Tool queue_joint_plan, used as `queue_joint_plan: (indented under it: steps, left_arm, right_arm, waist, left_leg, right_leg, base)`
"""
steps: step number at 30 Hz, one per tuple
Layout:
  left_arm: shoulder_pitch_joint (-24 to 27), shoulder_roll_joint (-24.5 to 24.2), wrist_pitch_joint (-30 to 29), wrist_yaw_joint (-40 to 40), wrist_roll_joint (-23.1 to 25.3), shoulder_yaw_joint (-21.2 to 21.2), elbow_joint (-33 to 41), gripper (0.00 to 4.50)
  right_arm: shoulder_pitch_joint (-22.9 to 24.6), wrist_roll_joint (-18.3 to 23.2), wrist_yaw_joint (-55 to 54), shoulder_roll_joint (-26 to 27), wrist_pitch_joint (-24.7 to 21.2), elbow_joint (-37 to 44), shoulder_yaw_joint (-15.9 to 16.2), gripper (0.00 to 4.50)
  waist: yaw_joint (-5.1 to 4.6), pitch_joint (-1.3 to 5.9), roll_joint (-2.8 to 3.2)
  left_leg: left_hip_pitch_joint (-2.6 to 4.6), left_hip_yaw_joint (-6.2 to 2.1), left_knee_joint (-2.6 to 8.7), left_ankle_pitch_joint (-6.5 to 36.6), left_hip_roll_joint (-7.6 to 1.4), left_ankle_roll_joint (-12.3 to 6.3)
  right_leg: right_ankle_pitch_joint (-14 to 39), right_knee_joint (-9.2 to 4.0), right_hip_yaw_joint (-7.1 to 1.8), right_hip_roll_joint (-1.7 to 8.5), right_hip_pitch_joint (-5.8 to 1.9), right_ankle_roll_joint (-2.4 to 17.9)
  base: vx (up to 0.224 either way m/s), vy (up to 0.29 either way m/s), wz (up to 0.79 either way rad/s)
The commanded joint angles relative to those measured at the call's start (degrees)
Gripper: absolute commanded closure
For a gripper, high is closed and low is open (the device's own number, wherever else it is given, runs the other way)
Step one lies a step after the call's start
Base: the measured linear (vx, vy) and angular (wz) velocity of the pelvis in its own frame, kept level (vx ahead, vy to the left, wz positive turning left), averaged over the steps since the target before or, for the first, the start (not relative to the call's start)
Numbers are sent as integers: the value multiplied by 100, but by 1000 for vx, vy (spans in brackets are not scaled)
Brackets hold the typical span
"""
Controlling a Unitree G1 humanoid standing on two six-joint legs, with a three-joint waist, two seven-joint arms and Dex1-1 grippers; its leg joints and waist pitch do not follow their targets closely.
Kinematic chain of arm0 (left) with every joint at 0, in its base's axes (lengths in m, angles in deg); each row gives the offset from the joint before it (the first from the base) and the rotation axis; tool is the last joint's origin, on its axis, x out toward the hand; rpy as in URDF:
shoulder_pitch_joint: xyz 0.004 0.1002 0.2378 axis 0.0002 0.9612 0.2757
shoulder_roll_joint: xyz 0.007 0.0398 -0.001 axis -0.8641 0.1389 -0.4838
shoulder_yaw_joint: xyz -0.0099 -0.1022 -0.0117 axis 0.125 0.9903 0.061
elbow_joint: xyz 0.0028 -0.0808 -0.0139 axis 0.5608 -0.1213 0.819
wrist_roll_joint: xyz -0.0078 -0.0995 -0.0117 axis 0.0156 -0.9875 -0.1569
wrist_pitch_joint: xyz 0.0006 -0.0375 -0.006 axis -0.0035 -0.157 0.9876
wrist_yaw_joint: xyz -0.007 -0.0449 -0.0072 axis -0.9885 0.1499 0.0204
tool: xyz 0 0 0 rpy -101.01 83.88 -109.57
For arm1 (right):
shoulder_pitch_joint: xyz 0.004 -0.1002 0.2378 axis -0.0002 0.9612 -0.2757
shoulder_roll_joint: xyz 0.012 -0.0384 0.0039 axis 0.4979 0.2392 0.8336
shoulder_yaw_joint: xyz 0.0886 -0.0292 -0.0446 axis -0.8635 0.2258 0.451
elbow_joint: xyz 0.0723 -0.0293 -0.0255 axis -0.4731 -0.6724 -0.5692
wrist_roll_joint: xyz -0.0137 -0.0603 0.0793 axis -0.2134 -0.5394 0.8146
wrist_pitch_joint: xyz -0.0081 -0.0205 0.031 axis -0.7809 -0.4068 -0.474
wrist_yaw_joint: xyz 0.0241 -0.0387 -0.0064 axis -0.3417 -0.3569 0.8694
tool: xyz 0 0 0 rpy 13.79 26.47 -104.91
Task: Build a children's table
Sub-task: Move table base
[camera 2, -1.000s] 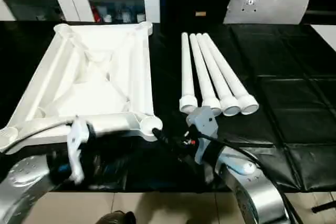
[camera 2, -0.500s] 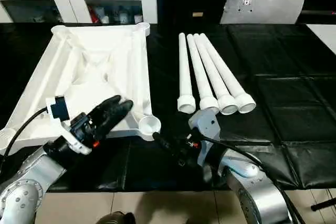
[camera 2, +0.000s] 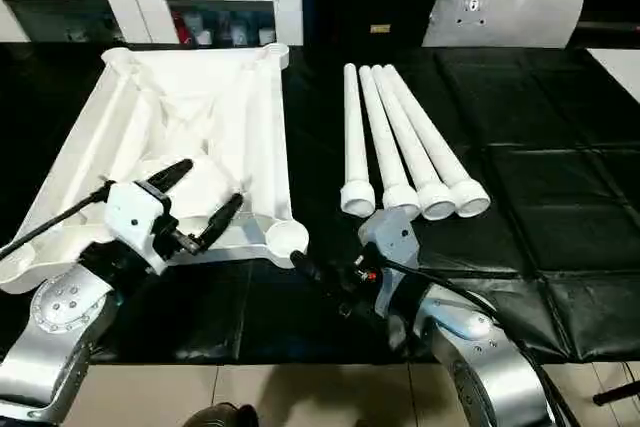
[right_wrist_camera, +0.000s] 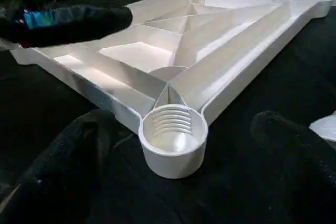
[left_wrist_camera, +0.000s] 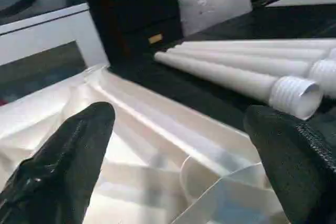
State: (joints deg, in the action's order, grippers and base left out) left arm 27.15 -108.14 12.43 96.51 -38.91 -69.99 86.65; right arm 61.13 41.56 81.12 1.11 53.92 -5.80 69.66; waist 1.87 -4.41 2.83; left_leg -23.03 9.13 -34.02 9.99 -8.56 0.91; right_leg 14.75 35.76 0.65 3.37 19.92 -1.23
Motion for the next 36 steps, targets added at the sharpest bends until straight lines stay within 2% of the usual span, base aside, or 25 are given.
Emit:
queue_joint_plan:
  steps: [1, 4, 6, 9, 13, 16, 18, 26, 32, 33, 34, 36]
  left_arm:
    - [37, -58, 330, -83, 353, -149, -173, 0]
    - [61, -24, 573, -223, 719, -218, -334, 0]
    - [49, -24, 615, -302, 800, -224, -361, 0]
    - [39, 31, 679, -269, 703, -196, -429, 0]
    - [106, 75, 660, 46, 326, -199, -321, 0]
    - [143, 56, 686, 192, 327, -265, -340, 0]
    - [151, 66, 673, 198, 317, -269, -341, 0]
    - [185, 118, 545, 330, 217, -358, -205, 0]
    - [223, 98, 486, 417, 158, -321, -187, 0]
    - [223, 98, 486, 417, 158, -321, -187, 0]
    - [217, 169, 279, 278, 62, -186, -183, 0]
    - [172, 327, 53, -68, 24, 22, -201, 0]
  right_arm:
    - [40, -38, -12, -9, 79, 86, -17, 1]
    - [54, -46, -17, -9, 92, 71, -26, 1]
    - [50, -45, -16, -11, 94, 63, -29, 1]
    - [33, -76, -18, -20, 111, 31, -8, 1]
    - [22, -80, -12, -24, 116, 14, 6, 1]
    - [-14, -85, -5, -12, 117, -7, 23, 1]
    - [-23, -86, -4, -9, 120, -9, 29, 1]
    - [-48, -91, 5, 40, 120, -4, 125, 1]
    - [-45, -94, 9, 45, 127, -21, 150, 1]
    - [-45, -94, 9, 45, 127, -21, 150, 1]
    - [-48, -102, -11, 56, 128, -14, 150, 1]
    - [-33, -105, -44, 74, 138, -4, 128, 1]
  waist:
    - [0, 319, 16]
    - [-5, 326, 0]
    - [-3, 324, 8]
    - [7, 325, 0]
    - [8, 324, -18]
    - [9, 320, -26]
    - [10, 321, -15]
    - [9, 306, -40]
    - [6, 297, -29]
    - [4, 295, -16]
    - [13, 291, 36]
    - [-2, 288, 34]
  left_leg:
    - [179, -184, 439, 1248, -427, -84]
    - [184, -191, 450, 1340, -441, -53]
    - [178, -195, 449, 1323, -440, -59]
    - [178, -189, 441, 1280, -435, -100]
    - [170, -184, 441, 1214, -432, -142]
    - [169, -181, 438, 1207, -435, -189]
    - [175, -182, 439, 1243, -439, -182]
    - [165, -178, 449, 1261, -437, -163]
    - [174, -179, 454, 1313, -437, -158]
    - [171, -179, 456, 1333, -435, -139]
    - [175, -188, 459, 1367, -436, -105]
    - [183, -191, 465, 1494, -436, -28]
  right_leg:
    - [-262, -410, -190, 430, -77, 1124]
    - [-222, -415, -193, 430, -75, 1121]
    - [-266, -405, -189, 434, -73, 1141]
    - [-259, -406, -190, 443, -68, 1200]
    - [-324, -394, -186, 441, -66, 1258]
    - [-277, -400, -188, 446, -65, 1256]
    - [-214, -401, -190, 449, -62, 1255]
    - [-109, -408, -195, 450, -56, 1239]
    - [-17, -421, -195, 445, -47, 1213]
    - [-5, -422, -196, 442, -45, 1208]
    - [11, -411, -194, 444, -39, 1205]
    - [32, -421, -195, 438, -41, 1226]
  base:
    - [0, 0, 0]
    - [0, 0, 0]
    - [0, 0, 0]
    - [0, 0, 0]
    - [0, 0, 0]
    - [0, 0, 0]
    - [0, 0, 0]
    - [0, 0, 0]
    - [0, 0, 0]
    - [0, 0, 0]
    - [0, 0, 0]
    - [0, 0, 0]
